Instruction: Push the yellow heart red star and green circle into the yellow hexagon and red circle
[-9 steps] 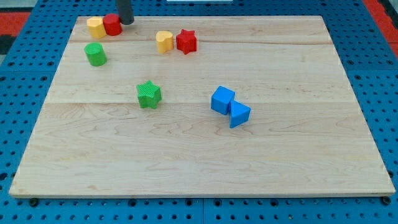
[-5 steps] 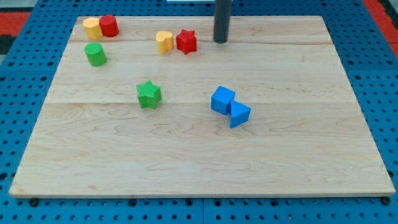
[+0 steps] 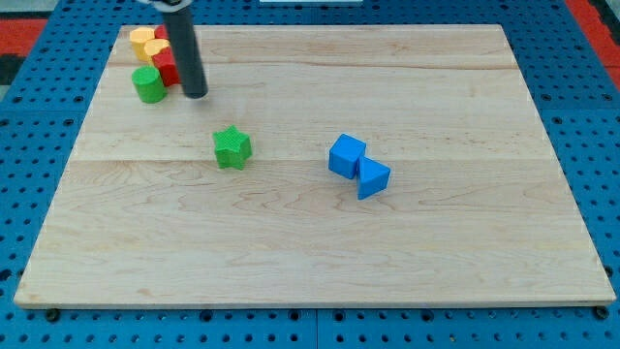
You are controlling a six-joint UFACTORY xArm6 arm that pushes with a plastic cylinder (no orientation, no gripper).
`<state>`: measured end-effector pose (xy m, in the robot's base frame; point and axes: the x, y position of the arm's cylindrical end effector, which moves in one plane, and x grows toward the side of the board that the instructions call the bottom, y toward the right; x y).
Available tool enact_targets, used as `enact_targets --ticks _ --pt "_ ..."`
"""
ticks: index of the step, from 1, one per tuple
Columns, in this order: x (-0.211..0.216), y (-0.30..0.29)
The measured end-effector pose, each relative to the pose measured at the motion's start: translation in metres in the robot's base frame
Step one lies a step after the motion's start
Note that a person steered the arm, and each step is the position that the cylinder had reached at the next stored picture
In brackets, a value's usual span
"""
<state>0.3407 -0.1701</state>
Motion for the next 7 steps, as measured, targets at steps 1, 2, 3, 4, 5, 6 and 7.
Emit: enact_targets --ticks 1,2,3,4,5,6,7 --pt "0.012 -0.035" --pt "-0.007 -0.052" --pt "-0.019 -0.026" --pt "0.001 0.05" --pt "0.037 0.13" --pt "0.096 0.139" --pt "0.124 0.07"
